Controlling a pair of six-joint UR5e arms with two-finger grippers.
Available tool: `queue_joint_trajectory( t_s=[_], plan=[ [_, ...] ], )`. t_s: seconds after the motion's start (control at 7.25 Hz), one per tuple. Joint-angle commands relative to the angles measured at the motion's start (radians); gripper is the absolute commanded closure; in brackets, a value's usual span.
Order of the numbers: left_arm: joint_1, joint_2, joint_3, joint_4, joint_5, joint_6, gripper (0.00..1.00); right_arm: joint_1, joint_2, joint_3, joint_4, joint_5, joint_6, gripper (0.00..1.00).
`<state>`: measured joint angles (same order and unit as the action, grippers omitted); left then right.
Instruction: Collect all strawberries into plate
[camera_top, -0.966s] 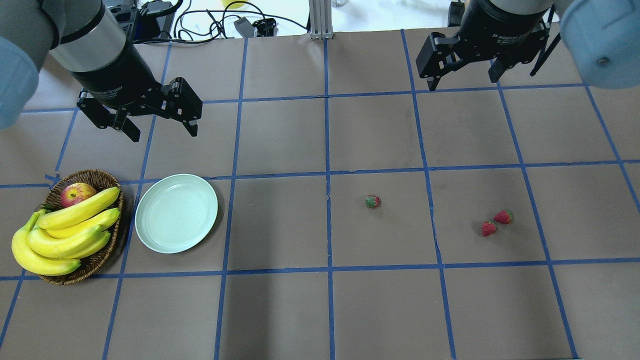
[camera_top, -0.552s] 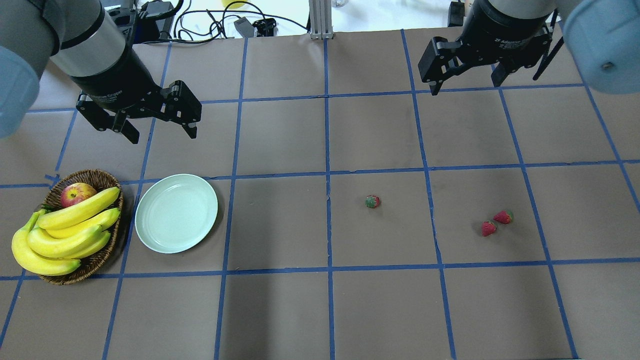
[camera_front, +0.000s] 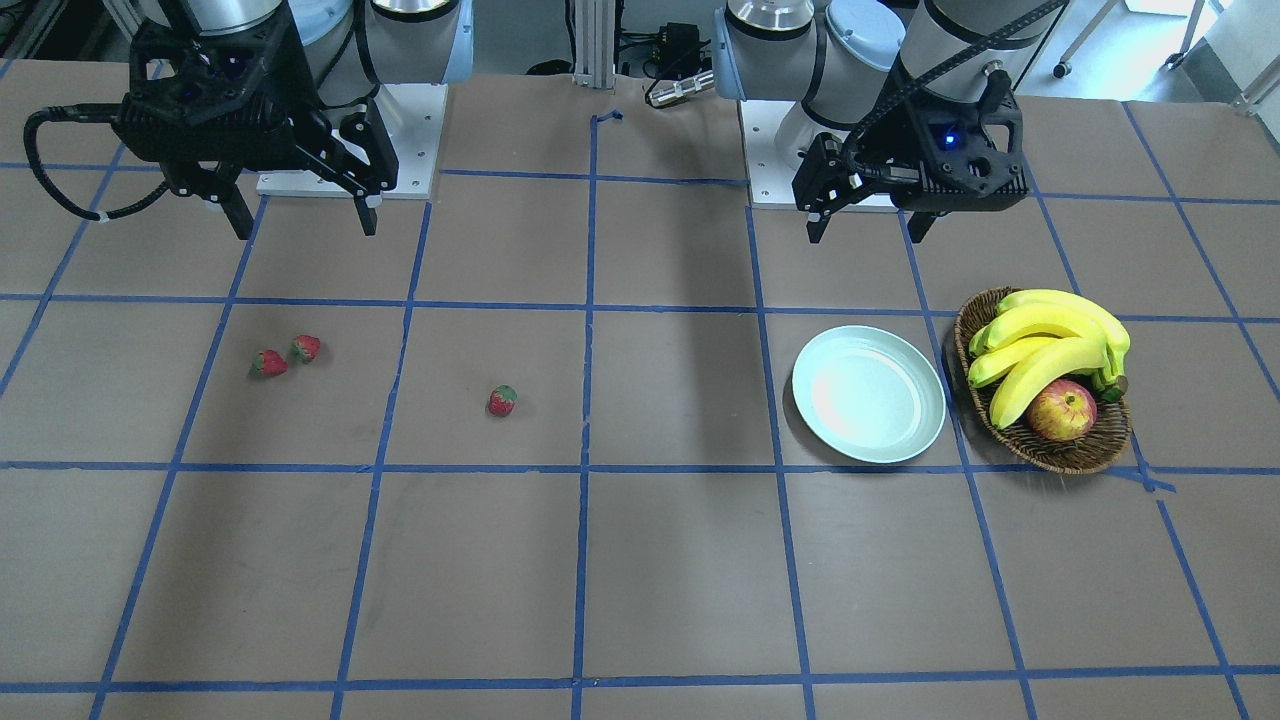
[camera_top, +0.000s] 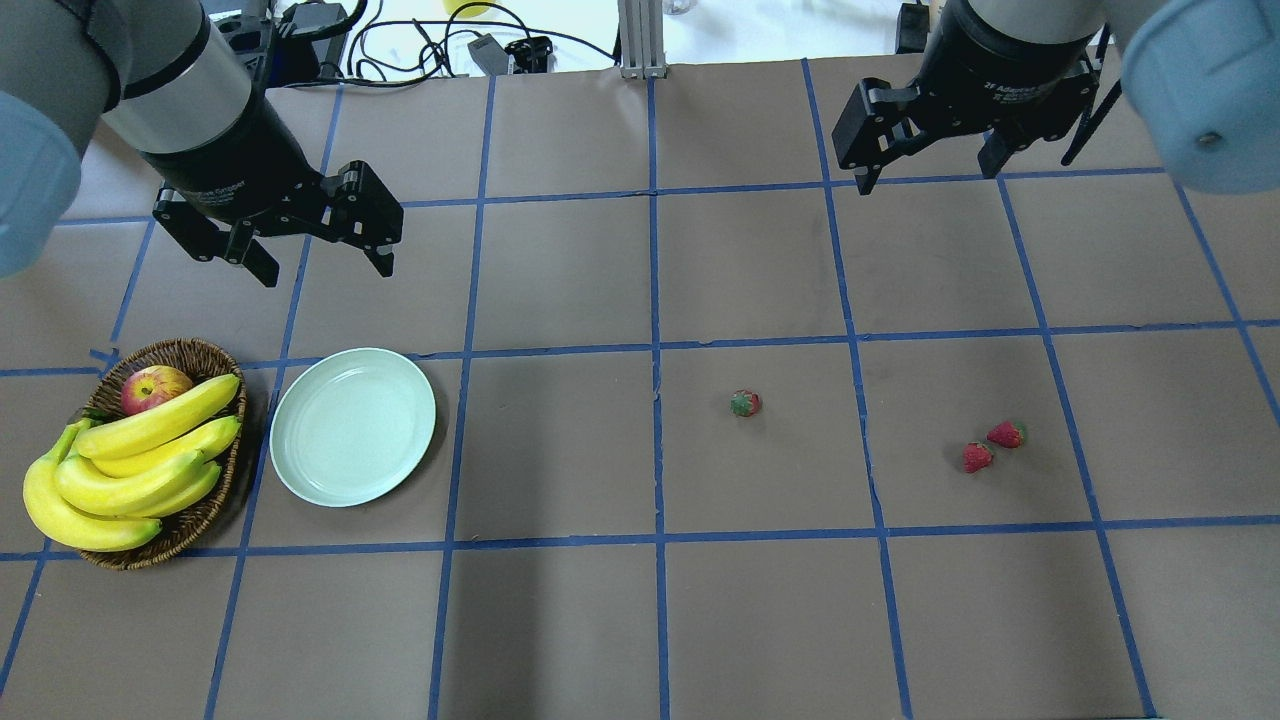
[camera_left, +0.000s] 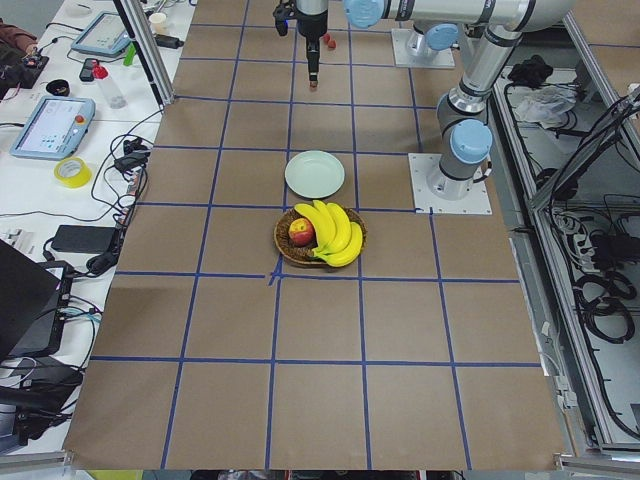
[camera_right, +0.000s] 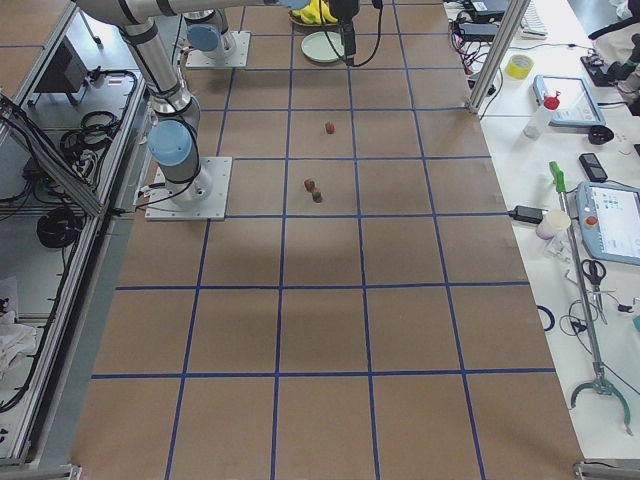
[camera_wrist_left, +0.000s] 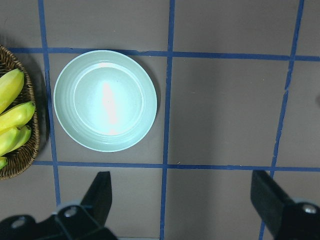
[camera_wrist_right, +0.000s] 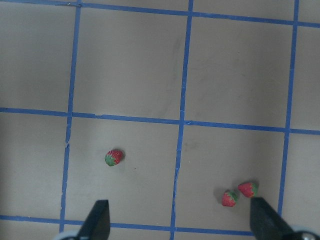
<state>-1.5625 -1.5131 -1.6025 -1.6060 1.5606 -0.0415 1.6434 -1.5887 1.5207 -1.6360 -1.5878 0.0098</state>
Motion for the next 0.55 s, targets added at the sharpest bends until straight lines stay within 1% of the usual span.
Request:
queue_joint_trajectory(
  t_s=[0.0,0.14,0.28,0.41],
  plan=[
    [-0.001,-0.002,-0.001,0.004,-0.001,0.000,0.00,0.053,0.114,0.001,-0.080,0.008,0.139,0.00],
    [-0.001,-0.004,-0.001,0.008,-0.002,0.000,0.00,0.109,0.193,0.002,-0.097,0.002,0.194,0.00],
    [-0.001,-0.004,-0.001,0.009,-0.004,0.000,0.00,0.145,0.264,0.024,-0.152,-0.001,0.293,0.00],
    [-0.001,-0.005,-0.001,0.009,-0.002,0.000,0.00,0.157,0.297,0.103,-0.221,0.003,0.308,0.00]
  ],
)
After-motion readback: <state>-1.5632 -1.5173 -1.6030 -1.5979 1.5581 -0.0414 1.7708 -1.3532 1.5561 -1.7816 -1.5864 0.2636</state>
